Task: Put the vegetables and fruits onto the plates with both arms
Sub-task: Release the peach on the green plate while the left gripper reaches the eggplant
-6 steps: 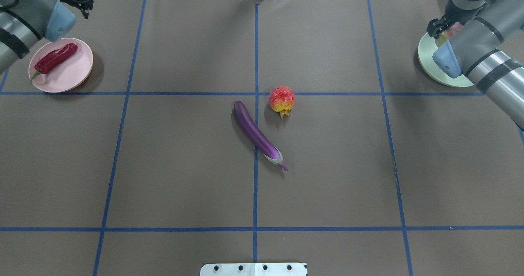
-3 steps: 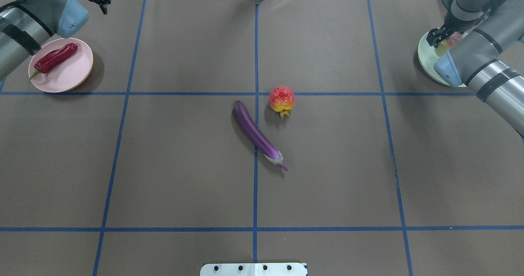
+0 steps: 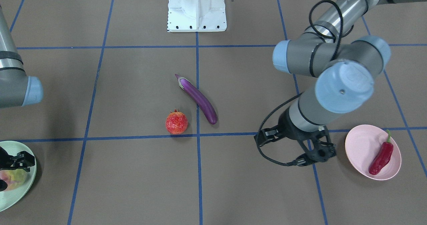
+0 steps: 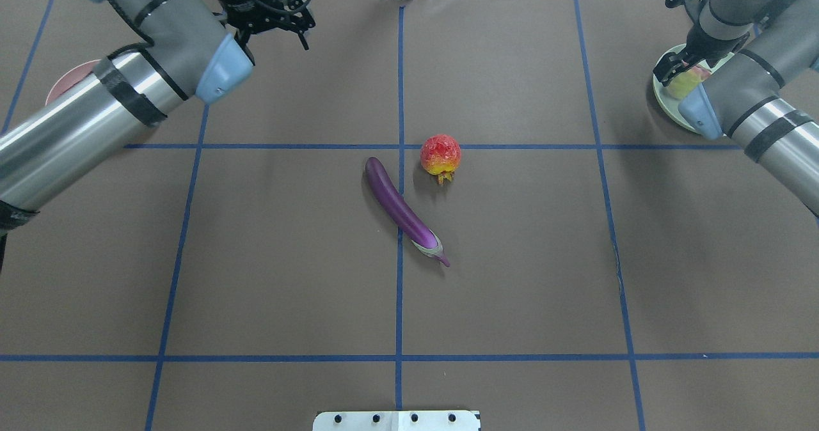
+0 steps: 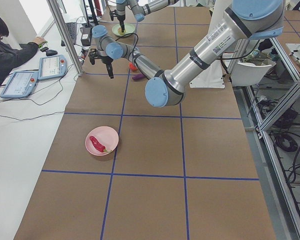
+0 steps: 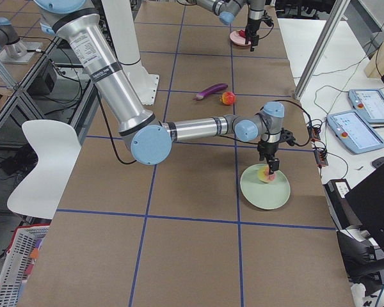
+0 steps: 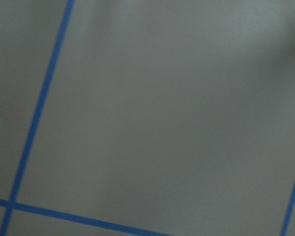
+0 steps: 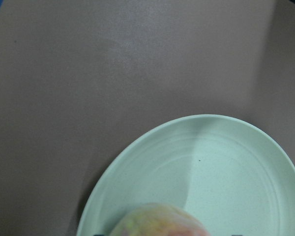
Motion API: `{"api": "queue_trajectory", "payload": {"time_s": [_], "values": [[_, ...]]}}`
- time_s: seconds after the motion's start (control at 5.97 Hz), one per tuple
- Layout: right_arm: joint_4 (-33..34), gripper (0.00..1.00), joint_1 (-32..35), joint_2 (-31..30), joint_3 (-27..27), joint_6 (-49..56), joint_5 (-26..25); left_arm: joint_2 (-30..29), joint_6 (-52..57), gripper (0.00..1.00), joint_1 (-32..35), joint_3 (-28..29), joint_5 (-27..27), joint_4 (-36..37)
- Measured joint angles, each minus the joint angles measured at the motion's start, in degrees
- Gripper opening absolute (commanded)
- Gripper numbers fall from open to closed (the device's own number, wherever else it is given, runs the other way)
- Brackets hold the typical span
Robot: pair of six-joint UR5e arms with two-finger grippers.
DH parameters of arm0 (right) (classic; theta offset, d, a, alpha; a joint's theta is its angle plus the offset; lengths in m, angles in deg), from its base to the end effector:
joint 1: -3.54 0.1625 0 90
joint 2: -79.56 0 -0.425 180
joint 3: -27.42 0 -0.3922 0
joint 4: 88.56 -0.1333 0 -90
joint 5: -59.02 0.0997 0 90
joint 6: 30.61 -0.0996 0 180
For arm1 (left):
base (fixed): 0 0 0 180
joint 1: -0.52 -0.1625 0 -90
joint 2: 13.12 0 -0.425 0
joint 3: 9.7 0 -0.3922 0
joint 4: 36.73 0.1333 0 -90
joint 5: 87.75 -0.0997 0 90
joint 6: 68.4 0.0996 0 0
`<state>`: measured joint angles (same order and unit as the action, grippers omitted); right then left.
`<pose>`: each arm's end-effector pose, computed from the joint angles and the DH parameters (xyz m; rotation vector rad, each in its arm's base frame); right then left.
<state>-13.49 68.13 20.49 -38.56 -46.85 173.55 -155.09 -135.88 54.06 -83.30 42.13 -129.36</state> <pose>-0.2319 -0.7025 0.5269 0.2009 -0.5298 -0.2373 0.4073 -0.6681 0.1946 -0.1338 0.9168 -0.2704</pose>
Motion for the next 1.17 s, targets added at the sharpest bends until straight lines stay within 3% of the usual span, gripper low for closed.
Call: {"api": "queue_trajectory", "payload": {"time_s": [0.5, 0.84, 1.17], "values": [[3.4, 0.99, 4.0, 0.5, -4.2, -0.3, 8.5, -4.0, -14.3, 1.0, -11.0, -0.1, -6.2, -0.4], [9.8, 0.99, 4.8, 0.7, -11.2, -2.6, 13.3, -3.9, -19.3, 1.0, -16.5, 1.3, -12.1, -1.4], [10.9, 0.99, 4.7, 1.3, -14.6, -8.8, 16.3, -1.7, -23.2, 0.98, -20.0, 2.6, -14.1, -6.9]]}}
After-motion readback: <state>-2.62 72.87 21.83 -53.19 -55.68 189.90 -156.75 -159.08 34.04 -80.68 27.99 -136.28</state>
